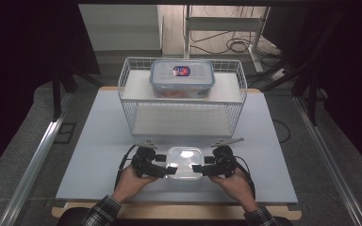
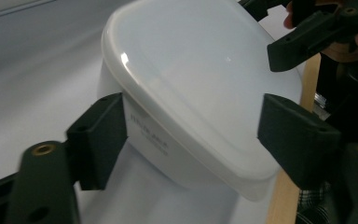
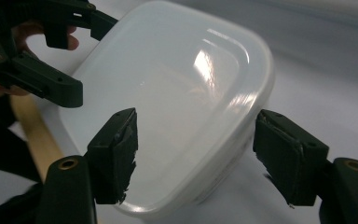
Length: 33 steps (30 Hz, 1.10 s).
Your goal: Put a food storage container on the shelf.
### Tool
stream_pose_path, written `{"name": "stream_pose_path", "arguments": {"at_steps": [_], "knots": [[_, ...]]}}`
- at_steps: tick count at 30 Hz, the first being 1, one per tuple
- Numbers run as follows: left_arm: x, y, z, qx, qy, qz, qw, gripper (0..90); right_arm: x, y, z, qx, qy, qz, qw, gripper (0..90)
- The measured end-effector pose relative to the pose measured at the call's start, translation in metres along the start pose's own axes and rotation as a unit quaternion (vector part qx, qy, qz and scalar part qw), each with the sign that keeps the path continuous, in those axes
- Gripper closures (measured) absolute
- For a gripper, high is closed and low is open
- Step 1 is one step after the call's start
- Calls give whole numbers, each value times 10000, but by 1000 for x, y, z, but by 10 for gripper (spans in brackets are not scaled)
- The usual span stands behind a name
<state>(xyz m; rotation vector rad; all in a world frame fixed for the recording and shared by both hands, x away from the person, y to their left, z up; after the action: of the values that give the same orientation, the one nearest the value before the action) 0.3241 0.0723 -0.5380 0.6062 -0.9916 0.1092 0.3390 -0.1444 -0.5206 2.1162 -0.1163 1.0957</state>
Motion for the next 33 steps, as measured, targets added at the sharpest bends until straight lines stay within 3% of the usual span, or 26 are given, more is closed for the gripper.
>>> {"name": "stream_pose_path", "arguments": {"at_steps": [3, 7, 9, 14, 18, 23, 26, 33], "knots": [[0, 8, 6, 174, -136, 114, 9997, 415, -3, 6, 2, 63, -197, -43, 9998, 382], [0, 13, 9, 211, 32, 230, 9995, 533, -4, 17, -3, -129, -77, 56, 9999, 523], [0, 15, 9, 271, 127, 287, 9991, 576, -3, 22, -4, -200, -112, 207, 9995, 603], [2, 18, 10, 424, 181, 458, 9979, 665, -2, 28, -3, -222, -290, 501, 9981, 694], [2, 22, 10, 566, 210, 616, 9963, 783, 1, 31, -4, -307, -274, 739, 9964, 779], [1, 22, 8, 569, 331, 638, 9958, 791, 0, 30, -9, -487, -31, 818, 9955, 781], [1, 23, 7, 673, 291, 639, 9953, 792, 0, 28, -11, -552, 23, 892, 9945, 781], [9, 34, 11, 691, 198, 763, 9945, 793, 5, 31, -19, -521, 158, 1108, 9923, 781]]}}
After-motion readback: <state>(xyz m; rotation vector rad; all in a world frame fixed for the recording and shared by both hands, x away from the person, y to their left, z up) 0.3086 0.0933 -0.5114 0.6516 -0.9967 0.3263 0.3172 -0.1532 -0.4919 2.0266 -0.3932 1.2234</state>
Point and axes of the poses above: each handheld gripper's, and its own axes: y roughly backward along the jaws, x roughly out of its top, z roughly to its right, the point moved 5 cm from there along -y, roughly forward along the jaws, and after that the axes turned 10 degrees about z, right-handed, at the moved point
